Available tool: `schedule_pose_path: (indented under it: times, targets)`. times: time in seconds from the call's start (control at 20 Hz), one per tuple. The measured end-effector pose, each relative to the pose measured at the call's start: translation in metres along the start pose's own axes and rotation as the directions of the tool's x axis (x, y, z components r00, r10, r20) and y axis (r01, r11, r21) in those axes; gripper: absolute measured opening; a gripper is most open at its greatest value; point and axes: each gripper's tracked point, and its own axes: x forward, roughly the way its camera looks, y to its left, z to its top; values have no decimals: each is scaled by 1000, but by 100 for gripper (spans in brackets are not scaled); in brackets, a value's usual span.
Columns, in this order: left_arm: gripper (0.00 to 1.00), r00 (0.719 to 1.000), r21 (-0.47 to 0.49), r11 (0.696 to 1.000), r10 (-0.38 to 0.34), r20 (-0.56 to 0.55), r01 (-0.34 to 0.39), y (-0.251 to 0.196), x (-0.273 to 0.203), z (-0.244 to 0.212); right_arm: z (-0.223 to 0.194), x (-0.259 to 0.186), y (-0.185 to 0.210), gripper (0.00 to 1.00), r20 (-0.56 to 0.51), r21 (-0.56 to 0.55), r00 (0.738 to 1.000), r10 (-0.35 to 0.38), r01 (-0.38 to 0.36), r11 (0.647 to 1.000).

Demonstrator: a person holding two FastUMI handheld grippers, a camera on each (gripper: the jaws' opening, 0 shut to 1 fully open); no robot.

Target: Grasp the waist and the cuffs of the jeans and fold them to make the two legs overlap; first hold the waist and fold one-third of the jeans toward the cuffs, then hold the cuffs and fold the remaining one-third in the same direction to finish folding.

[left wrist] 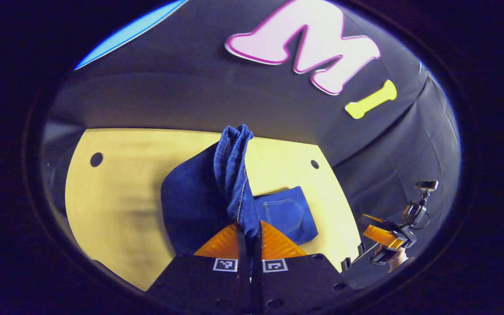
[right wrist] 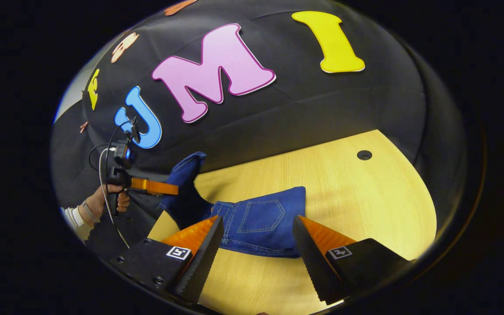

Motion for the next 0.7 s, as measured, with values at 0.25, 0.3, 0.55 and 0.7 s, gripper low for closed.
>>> schedule_pose_path:
  times: [0.25, 0.3, 0.55, 0.7]
  targets:
    - [6, 987, 115, 991, 88, -137, -72, -46, 102, -63, 5, -34, -8, 96, 21, -60, 1000, 10, -9, 998]
    - [6, 978, 148, 983, 132, -159, -109, -42, 115, -76, 7, -41, -9, 97, 26, -65, 1000, 15, -14, 998]
    - [64, 954, 194, 966, 211, -212, -171, -52, 141, -125, 8, -69, -25, 96, 51, -153, 999, -5, 13, 988]
    - [97, 974, 199, 958, 221, -51, -207, -70, 130, -107, 14, -77, -36, 96, 103, -242, 993, -53, 77, 967]
